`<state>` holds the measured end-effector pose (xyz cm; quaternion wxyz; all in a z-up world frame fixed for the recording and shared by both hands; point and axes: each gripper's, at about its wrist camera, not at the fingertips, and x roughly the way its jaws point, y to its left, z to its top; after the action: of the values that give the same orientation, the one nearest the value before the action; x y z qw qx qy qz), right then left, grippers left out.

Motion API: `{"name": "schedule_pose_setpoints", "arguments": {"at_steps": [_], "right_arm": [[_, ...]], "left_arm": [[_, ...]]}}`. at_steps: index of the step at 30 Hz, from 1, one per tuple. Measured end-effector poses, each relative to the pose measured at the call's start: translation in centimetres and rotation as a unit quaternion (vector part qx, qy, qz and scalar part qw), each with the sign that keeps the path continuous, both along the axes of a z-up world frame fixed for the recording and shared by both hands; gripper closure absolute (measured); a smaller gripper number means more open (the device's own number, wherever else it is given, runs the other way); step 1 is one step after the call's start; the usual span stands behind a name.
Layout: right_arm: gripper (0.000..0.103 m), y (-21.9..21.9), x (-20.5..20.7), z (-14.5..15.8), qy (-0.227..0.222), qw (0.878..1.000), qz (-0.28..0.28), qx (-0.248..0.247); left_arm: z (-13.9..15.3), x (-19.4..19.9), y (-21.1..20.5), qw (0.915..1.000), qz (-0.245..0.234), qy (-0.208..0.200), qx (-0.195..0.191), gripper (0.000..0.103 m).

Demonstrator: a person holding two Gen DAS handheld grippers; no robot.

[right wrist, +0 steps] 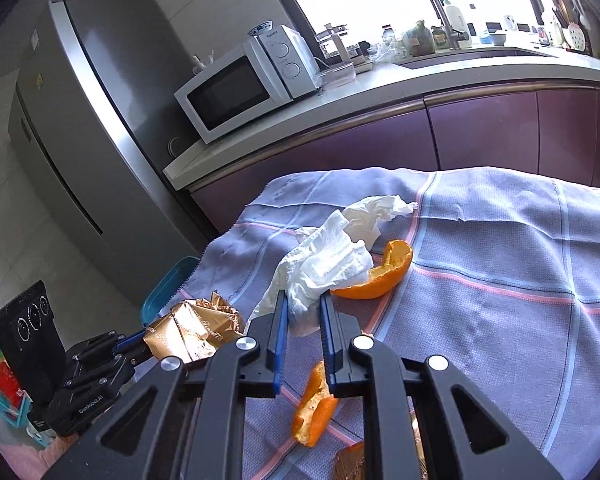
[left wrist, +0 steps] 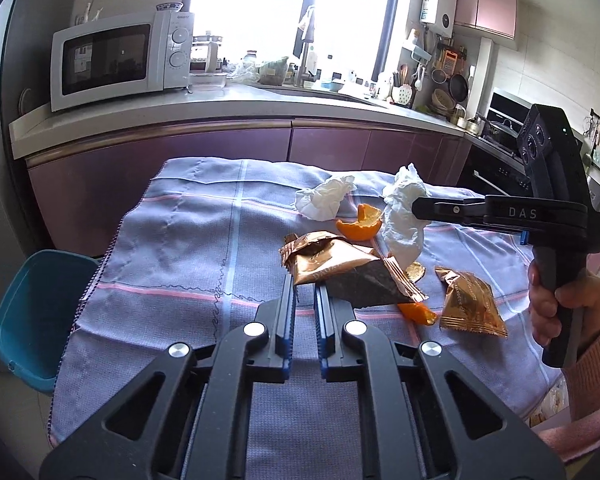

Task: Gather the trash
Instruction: 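Carry the gold wrapper and tissue over the teal bin and open both grippers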

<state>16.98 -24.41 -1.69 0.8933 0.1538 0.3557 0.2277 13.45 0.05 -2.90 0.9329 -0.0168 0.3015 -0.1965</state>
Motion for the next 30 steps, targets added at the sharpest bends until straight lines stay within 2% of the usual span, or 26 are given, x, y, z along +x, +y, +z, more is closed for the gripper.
{"name": "schedule_pose_setpoints", "arguments": {"at_steps": [4, 22, 30], "right_arm": [[0.089, 0.8, -0.3, 0.4, -0.008, 1.0, 0.011, 0.003], [0.089, 7.5, 0.3, 2.0, -0.032, 0.996, 0.081, -0.001], [0.089, 13.3, 2.2, 2.9, -0.048, 0.991, 0.128, -0.002]], "left_arm": [[0.3, -0.5, 0.8, 0.9998, 0.014, -0.005, 0.009, 0.093], [1.4, -1.4, 6.3, 0.9955, 0.094, -0.011, 0.008, 0.093], [1.4, -1.2, 11.1, 0.9861, 0.166, -0.006, -0.001, 0.093]]}}
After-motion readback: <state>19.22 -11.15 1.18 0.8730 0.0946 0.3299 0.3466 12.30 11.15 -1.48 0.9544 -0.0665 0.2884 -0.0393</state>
